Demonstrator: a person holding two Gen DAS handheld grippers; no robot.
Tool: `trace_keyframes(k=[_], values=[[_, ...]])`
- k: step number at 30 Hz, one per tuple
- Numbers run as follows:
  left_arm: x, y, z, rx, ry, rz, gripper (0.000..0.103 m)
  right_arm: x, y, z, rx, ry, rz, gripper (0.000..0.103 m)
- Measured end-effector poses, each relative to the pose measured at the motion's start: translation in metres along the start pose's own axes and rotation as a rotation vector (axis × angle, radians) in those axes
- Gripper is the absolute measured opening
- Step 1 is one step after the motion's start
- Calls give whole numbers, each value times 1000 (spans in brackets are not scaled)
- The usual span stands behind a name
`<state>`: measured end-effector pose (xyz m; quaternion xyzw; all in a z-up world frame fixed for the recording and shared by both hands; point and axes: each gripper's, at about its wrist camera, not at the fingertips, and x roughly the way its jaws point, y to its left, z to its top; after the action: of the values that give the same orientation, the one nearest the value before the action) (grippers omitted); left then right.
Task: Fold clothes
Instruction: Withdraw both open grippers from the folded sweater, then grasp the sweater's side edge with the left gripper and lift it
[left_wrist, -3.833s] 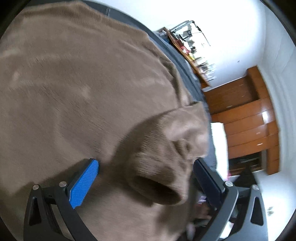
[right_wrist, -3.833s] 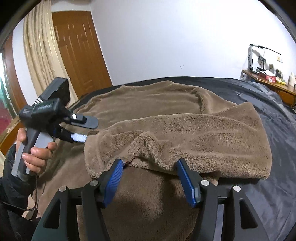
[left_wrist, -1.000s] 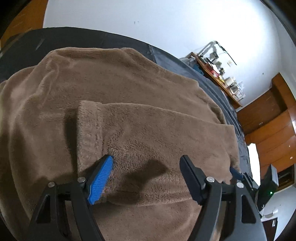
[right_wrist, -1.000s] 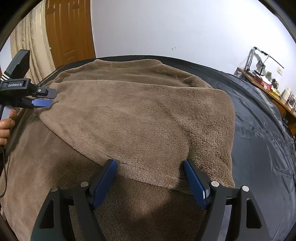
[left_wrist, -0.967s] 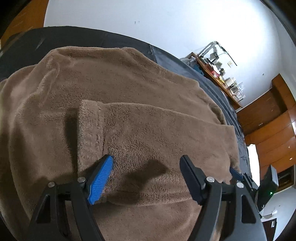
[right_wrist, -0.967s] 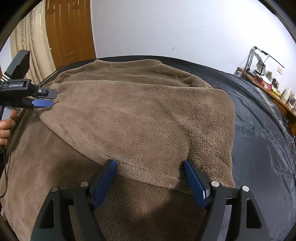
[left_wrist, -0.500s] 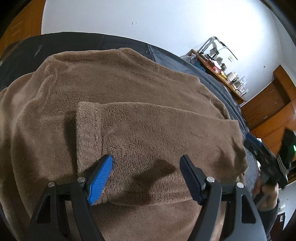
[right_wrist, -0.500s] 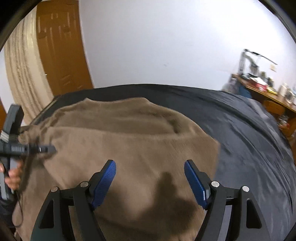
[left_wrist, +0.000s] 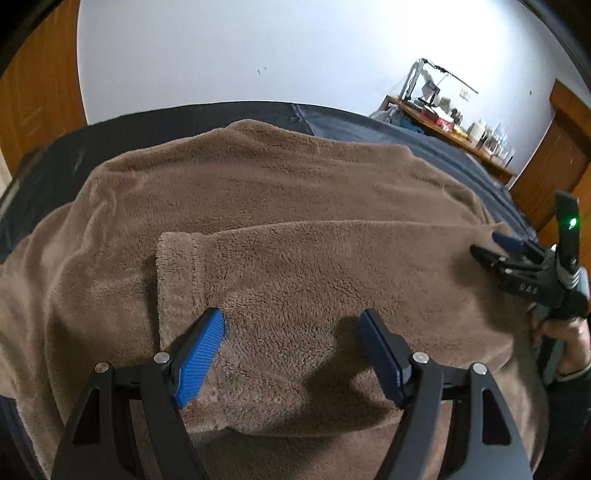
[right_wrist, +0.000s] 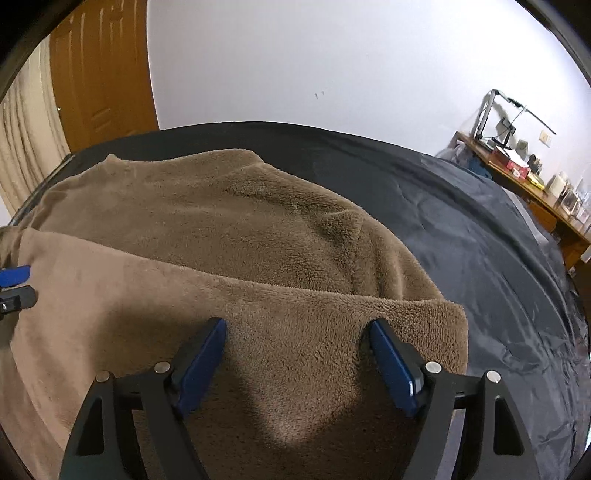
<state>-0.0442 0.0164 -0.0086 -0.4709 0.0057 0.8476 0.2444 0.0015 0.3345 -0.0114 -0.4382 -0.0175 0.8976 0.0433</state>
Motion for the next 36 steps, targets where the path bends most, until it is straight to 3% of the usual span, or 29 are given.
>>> trace_keyframes(k=[13, 17, 22, 27, 31, 36], values=[[-9, 7, -1, -49, 14, -34, 79, -1, -8, 0, 14, -2, 45, 83], [-33, 3, -12, -76, 9, 21, 79, -5, -9, -5, 18, -4, 64, 85], [-77, -2, -48, -9, -60, 210, 79, -5, -8, -4, 20, -6, 72, 86], [-128, 39, -91, -91, -76, 370, 80, -6, -7, -5, 12, -7, 68, 86], [-170, 81, -132, -170, -101, 574, 80, -7, -4, -5, -5, -8, 51, 86], [-192, 132, -178, -254, -41, 776, 81, -7, -3, -5, -10, -8, 47, 86]])
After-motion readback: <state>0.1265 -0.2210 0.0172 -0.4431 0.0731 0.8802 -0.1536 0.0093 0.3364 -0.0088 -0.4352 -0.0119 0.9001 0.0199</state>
